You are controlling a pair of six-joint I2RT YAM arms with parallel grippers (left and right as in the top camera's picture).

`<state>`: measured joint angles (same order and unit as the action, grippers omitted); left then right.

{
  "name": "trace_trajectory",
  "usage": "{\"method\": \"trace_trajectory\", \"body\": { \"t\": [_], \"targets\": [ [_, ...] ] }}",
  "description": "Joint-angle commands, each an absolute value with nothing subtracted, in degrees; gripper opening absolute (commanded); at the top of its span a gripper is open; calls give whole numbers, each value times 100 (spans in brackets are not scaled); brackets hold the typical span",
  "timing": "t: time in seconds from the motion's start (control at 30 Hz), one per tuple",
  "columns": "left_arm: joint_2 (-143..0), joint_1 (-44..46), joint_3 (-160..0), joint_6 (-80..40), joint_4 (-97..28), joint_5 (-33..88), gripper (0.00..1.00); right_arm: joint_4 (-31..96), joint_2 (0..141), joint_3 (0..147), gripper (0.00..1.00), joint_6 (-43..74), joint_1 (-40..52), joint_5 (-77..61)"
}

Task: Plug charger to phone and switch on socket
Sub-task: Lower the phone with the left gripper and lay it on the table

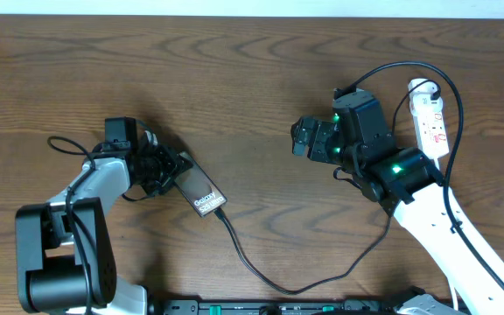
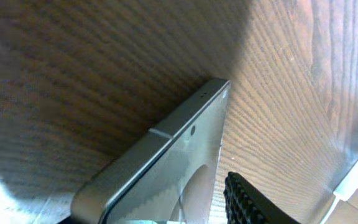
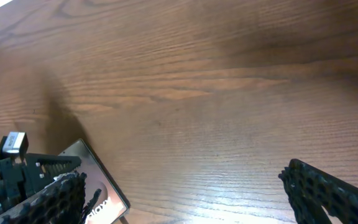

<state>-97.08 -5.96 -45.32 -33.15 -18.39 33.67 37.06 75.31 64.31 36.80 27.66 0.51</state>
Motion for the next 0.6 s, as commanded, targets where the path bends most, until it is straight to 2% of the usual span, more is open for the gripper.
{"method": "trace_trajectory", "body": {
  "t": [0.0,0.57],
  "targets": [
    [-10073,-609,-4189,-3301,-2285,2088,50,3730,7540,6396,99,3634,2753,139],
    [-10073,-609,-4189,-3301,-2547,1979,50,3758,7540,6396,99,3634,2753,139]
  ]
}}
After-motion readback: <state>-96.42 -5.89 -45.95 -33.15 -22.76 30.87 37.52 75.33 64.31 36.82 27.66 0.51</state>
